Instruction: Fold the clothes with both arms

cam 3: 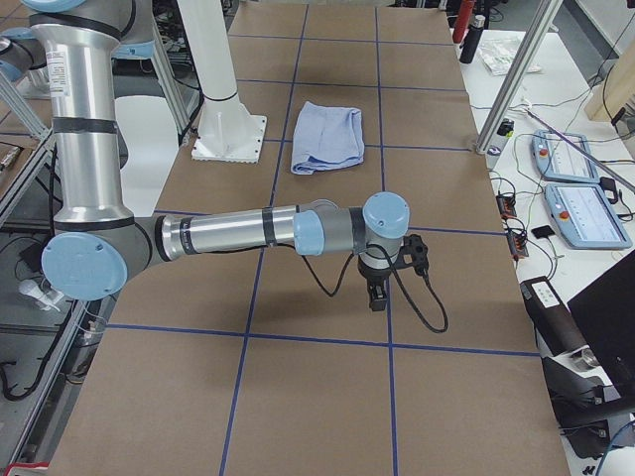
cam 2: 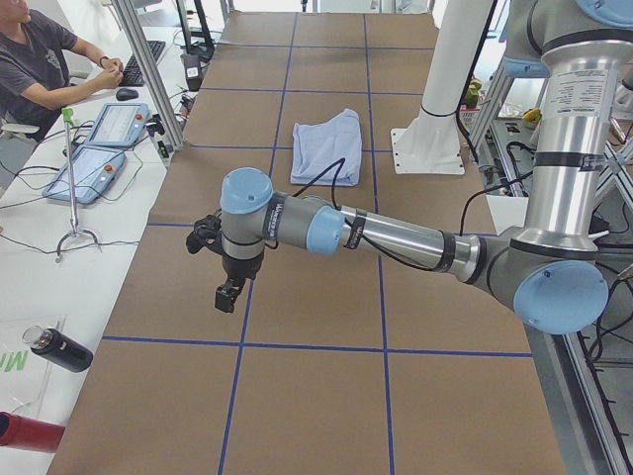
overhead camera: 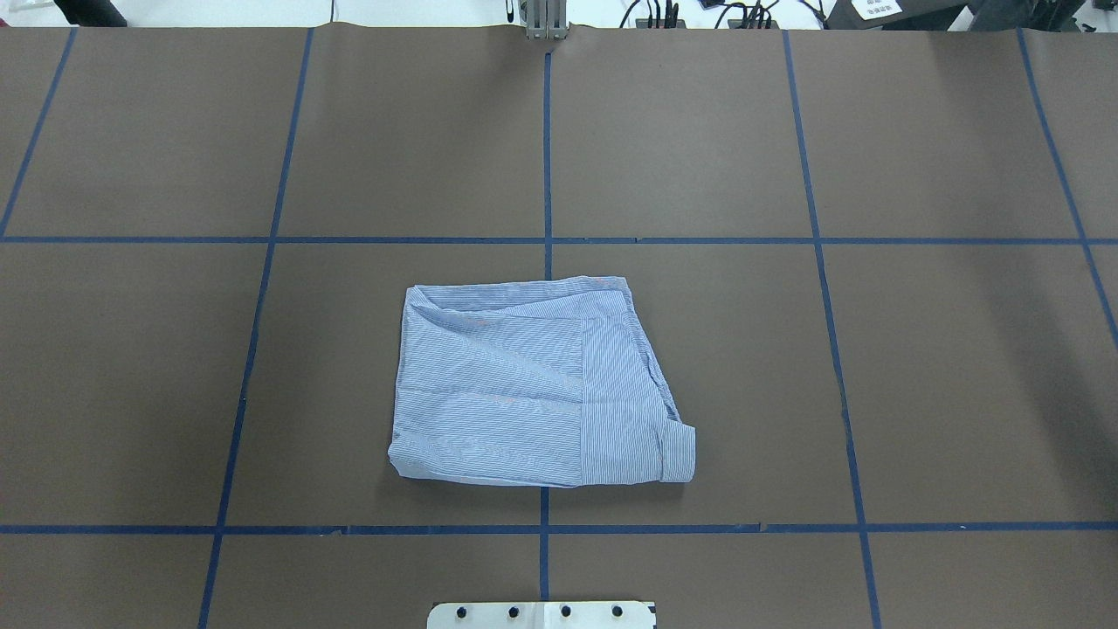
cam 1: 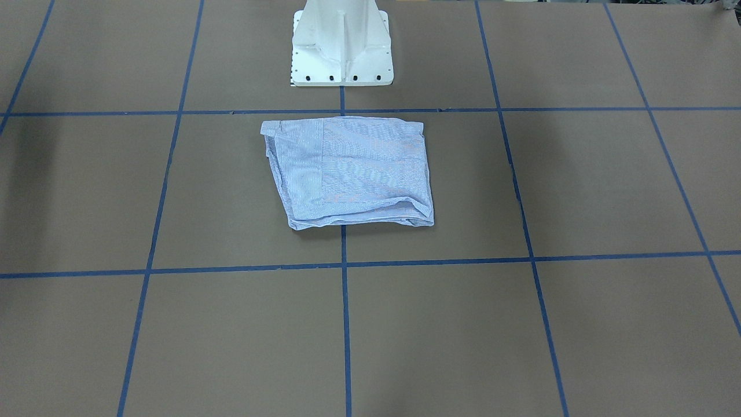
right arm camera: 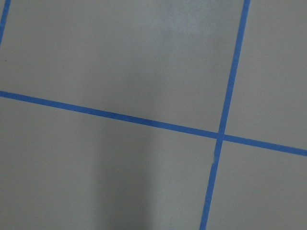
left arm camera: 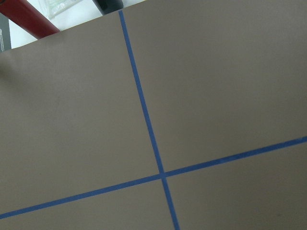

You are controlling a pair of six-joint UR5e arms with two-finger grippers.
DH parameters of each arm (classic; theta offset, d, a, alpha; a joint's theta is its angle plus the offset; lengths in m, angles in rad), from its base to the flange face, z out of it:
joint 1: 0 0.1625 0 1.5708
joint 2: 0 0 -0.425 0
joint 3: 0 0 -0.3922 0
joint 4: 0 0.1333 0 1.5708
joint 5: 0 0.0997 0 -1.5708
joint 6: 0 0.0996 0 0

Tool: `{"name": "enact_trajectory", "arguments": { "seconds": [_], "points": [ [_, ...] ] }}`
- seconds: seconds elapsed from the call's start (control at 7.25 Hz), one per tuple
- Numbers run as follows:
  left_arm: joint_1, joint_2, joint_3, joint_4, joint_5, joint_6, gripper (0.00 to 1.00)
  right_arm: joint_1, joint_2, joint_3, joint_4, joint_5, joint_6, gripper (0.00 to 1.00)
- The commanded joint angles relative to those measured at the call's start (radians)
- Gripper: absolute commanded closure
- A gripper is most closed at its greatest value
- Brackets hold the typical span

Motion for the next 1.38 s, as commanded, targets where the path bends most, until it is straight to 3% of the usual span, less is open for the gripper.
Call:
{"name": "enact_trajectory", "arguments": {
  "seconds": [0.0,0.69,1.24],
  "points": [
    [-0.001,0.01,0.06,-0.013,-0.004,0.011,0.0,0.003,-0.019,-0.012,0.003,-0.006,-0.004,0.0],
    [-0.001,0.051,0.083,-0.027,0.007,0.003,0.0,0.028,-0.024,-0.014,-0.007,0.008,0.011,0.0],
    [0.007,0.062,0.086,-0.032,0.028,-0.113,0.0,0.057,-0.08,-0.017,-0.007,0.028,0.011,0.0]
  ]
}}
